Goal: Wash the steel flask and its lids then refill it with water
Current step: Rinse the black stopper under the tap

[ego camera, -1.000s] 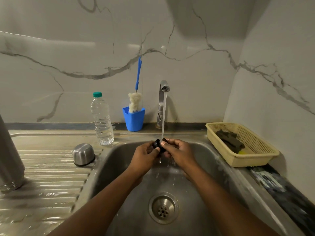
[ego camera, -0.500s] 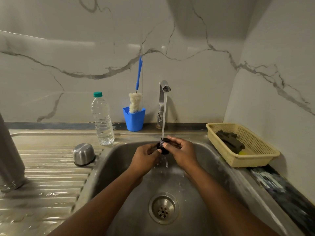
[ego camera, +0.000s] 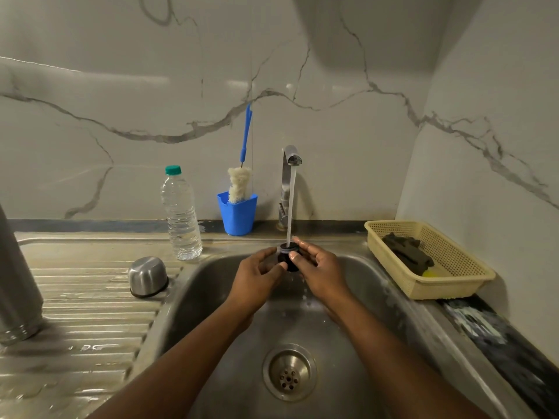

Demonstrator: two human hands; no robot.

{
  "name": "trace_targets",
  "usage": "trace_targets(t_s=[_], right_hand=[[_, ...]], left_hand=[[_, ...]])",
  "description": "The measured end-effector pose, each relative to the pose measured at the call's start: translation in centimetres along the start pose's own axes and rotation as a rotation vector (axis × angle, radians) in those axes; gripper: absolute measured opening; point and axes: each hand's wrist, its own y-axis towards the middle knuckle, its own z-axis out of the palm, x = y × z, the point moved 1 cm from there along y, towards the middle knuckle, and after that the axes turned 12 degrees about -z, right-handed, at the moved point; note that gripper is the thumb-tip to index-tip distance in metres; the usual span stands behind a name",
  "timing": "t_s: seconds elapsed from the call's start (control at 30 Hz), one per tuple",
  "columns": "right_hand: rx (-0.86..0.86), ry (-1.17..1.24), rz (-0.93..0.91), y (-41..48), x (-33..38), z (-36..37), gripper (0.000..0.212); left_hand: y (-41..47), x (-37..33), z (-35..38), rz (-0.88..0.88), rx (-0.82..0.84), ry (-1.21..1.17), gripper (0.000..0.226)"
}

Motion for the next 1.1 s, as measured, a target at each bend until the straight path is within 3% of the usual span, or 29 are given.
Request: trace_targets(t_s=[0.17, 0.33, 0.47, 0.63, 0.77, 1.1], right_hand=[[0.117, 0.072, 0.056, -0.3, 0.4, 0.4, 0.047], [0.12, 0.093, 0.089, -0.4, 0.1, 0.5, 0.052], [0.166, -0.022, 0.038, -0.5, -0.1, 0.5, 0.064], [0.181, -0.139, 0.03, -0.4, -0.9, 0.7, 0.066], [0.137, -0.184, 0.005, -0.2, -1.3, 0.6, 0.051], [0.085, -0.196, 0.007, 0.2, -1.3, -0.1, 0.057]], left_hand=[[0.2, 0.4, -0.3, 0.004, -0.041, -0.003, 0.026], [0.2, 0.2, -0.5, -0.015, -0.048, -0.025, 0.022], [0.4, 0.3, -0.5, -0.057, -0.097, 0.005, 0.018], [0.4, 0.3, -0.3, 0.014, -0.134, 0.162, 0.038], [0.3, 0.2, -0.2, 0.024, -0.115, 0.242, 0.027], [-0.3, -0.7, 0.2, 0.083, -0.078, 0.223, 0.038]])
